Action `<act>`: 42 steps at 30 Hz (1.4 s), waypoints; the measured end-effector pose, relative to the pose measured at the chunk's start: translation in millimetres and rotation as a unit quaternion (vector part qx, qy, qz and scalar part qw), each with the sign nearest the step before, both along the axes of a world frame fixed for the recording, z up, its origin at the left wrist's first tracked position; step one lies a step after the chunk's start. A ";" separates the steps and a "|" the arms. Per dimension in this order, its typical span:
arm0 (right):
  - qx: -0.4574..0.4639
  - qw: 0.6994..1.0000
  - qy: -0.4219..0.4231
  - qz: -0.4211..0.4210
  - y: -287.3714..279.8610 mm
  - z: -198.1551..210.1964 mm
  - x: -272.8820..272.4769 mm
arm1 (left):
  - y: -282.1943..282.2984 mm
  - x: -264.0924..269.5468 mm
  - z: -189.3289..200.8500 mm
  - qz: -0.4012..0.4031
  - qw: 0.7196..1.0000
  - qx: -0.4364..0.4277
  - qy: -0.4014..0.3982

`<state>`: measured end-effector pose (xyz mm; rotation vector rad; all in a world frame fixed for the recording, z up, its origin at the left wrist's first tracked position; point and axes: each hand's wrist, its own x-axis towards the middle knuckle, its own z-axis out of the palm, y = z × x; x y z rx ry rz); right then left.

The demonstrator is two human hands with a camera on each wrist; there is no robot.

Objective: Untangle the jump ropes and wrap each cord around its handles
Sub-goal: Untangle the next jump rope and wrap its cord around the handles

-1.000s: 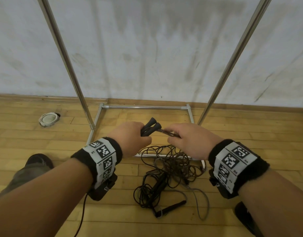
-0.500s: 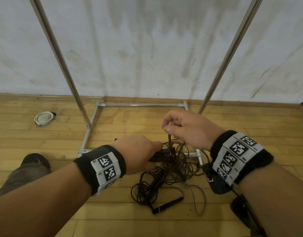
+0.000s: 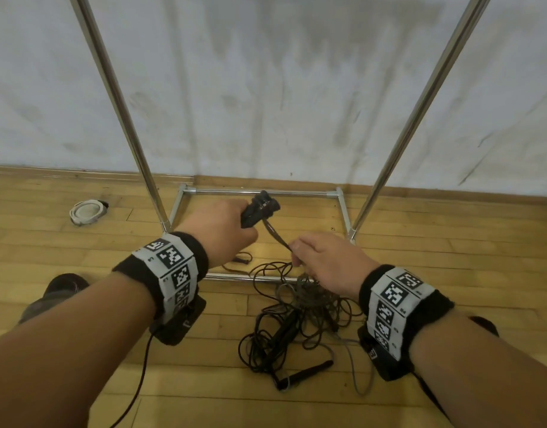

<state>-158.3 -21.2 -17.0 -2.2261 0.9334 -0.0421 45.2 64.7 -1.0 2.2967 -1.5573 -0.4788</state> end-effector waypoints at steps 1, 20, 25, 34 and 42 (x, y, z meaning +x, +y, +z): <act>-0.034 0.999 0.022 0.031 3.1 5.1 1.8 | -1.5 4.6 -3.3 0.007 1.000 0.023 -0.017; -0.037 0.997 0.006 0.073 -16.7 41.0 -16.1 | 9.7 -62.7 -19.1 -0.300 0.919 0.134 -0.218; 0.089 0.993 -0.069 0.017 -21.1 24.5 -14.4 | 17.2 -58.7 -6.9 -0.286 0.941 0.074 -0.167; 0.185 0.976 -0.053 -0.104 4.4 -18.9 0.1 | 4.7 -29.8 7.5 -0.056 0.998 -0.014 0.000; -0.094 0.958 0.196 0.186 35.3 14.8 13.1 | -7.3 -26.1 -19.9 -0.094 0.963 0.190 -0.164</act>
